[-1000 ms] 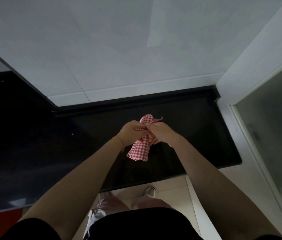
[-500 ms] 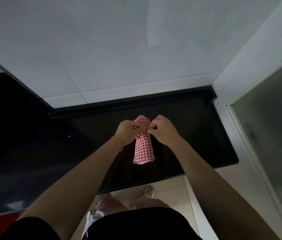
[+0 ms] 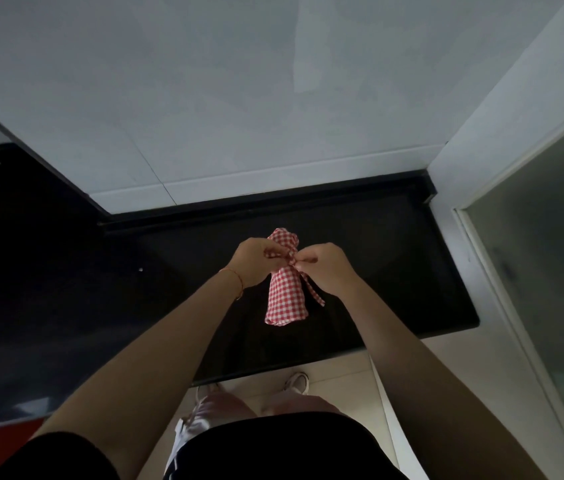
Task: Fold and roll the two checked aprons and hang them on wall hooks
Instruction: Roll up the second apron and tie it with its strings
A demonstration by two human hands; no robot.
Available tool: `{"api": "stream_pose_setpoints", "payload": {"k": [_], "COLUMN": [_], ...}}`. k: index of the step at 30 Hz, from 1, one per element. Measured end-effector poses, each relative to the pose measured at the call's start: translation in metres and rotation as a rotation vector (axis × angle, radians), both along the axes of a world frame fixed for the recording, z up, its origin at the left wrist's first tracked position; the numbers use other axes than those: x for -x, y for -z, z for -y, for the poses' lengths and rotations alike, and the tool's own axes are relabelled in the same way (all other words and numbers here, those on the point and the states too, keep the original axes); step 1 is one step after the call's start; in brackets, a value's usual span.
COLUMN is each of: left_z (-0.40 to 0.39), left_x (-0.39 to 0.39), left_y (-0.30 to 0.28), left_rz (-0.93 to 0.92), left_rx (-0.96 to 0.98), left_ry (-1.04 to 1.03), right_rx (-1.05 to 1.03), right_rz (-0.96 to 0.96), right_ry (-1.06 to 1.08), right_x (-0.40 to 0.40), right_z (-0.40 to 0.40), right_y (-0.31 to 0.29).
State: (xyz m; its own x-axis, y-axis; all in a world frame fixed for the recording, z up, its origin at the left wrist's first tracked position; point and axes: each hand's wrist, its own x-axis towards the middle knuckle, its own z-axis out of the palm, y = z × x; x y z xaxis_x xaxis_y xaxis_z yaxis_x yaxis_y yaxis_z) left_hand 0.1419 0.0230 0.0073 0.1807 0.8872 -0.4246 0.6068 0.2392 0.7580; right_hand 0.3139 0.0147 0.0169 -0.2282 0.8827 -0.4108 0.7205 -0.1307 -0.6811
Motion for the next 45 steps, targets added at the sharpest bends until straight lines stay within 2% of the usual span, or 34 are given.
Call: {"api": "stream_pose_setpoints", "payload": {"k": [3, 6, 9, 12, 22, 26, 29, 37, 42, 45], "left_z": [0.000, 0.005, 0.010, 0.012, 0.025, 0.027, 0.027, 0.023, 0.022, 0.020], "left_x": [0.001, -0.001, -0.001, -0.001, -0.014, -0.018, -0.016, -0.005, -0.007, -0.005], "left_y": [0.001, 0.003, 0.003, 0.002, 0.001, 0.002, 0.003, 0.002, 0.011, 0.015], "left_rz": [0.004, 0.031, 0.083, 0.103, 0.119, 0.113, 0.069, -0.036, -0.037, -0.058], "left_rx": [0.011, -0.005, -0.021, -0.046, -0.018, -0.038, -0.071, -0.190, -0.153, -0.116], "left_ry": [-0.047, -0.122, -0.184, -0.166, -0.247, -0.227, -0.216, -0.264, -0.377, -0.353], "right_rx": [-0.026, -0.064, -0.072, -0.090, -0.371, -0.323, -0.241, 0.157, 0.155, 0.181], "right_rz": [0.015, -0.041, -0.041, -0.012, 0.193, 0.202, 0.122, -0.297, -0.389, -0.418], "right_ry": [0.000, 0.129, 0.115, 0.101, 0.106, 0.140, 0.191, 0.269, 0.343, 0.377], "right_x": [0.006, 0.010, 0.014, 0.019, 0.033, 0.033, 0.029, 0.016, 0.018, 0.018], "right_z": [0.001, 0.001, 0.001, 0.003, 0.010, 0.004, 0.001, -0.002, 0.002, 0.002], "right_y": [0.001, 0.003, 0.005, 0.010, 0.020, 0.022, 0.021, 0.015, 0.014, 0.014]}}
